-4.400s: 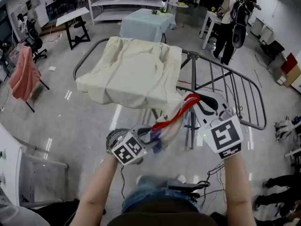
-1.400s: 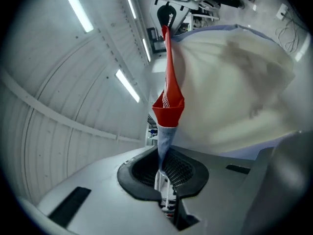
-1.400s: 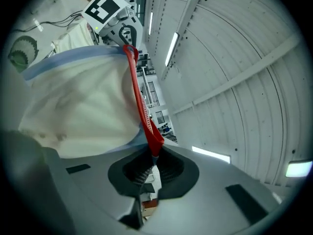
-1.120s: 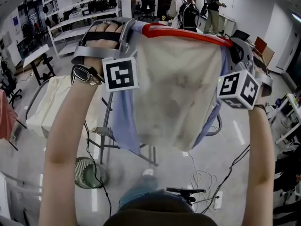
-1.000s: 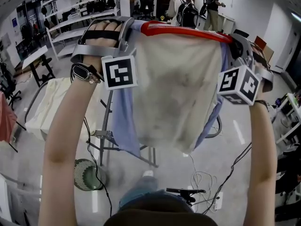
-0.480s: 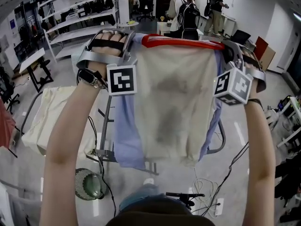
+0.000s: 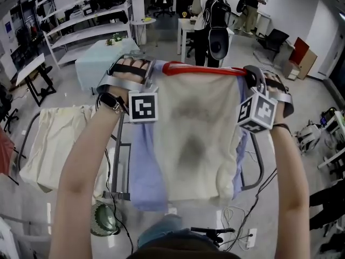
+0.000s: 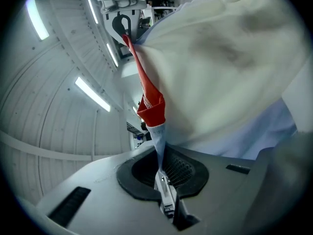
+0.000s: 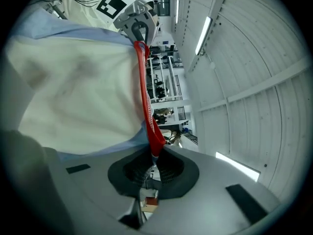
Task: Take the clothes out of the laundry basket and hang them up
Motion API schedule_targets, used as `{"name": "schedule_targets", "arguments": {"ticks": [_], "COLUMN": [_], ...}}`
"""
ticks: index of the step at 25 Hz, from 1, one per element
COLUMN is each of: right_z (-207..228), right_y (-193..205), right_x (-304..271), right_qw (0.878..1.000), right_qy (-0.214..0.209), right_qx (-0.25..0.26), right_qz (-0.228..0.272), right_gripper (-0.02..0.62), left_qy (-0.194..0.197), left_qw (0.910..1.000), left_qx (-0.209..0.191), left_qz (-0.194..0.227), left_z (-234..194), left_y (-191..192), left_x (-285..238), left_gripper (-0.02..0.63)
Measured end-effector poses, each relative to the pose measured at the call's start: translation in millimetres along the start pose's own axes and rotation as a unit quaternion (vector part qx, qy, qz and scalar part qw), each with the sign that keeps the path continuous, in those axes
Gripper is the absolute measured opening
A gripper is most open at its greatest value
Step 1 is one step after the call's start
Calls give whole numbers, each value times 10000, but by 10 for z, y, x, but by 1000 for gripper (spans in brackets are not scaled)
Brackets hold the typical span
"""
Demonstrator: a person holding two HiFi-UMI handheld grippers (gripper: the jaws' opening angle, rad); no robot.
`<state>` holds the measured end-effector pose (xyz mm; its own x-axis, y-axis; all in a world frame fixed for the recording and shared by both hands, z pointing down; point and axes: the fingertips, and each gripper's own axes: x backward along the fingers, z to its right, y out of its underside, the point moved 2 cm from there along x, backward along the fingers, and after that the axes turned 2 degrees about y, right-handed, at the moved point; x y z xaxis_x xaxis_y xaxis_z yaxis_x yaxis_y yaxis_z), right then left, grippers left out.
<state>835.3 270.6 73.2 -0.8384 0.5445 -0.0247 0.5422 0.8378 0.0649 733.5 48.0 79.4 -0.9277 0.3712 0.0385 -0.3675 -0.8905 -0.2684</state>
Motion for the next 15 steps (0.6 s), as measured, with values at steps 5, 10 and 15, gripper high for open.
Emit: {"name": "schedule_targets", "arguments": {"ticks": [5,10,15], "right_z": [-494,-967,-1457], "right_y": [-67,-95,-21], "right_x": [-397,-734,-1010], "right_qw": [9989,9954,9894], "right_qy": [-477,-959,-1432], "right_qx": [16,-4,-103], "right_qz": [-27,-75,-209], "right_gripper": [8,8,8], "left_qy": [291,1164,1451], "left_qw": [9991,9932,9891], "left_qx": [255,-18,189], "left_qz": [165,-59,161], "left_z": [523,1175,1598], "left_y": [-30,35,-114], "left_x": [-385,-680,-917], "left_gripper": [11,11,11]}}
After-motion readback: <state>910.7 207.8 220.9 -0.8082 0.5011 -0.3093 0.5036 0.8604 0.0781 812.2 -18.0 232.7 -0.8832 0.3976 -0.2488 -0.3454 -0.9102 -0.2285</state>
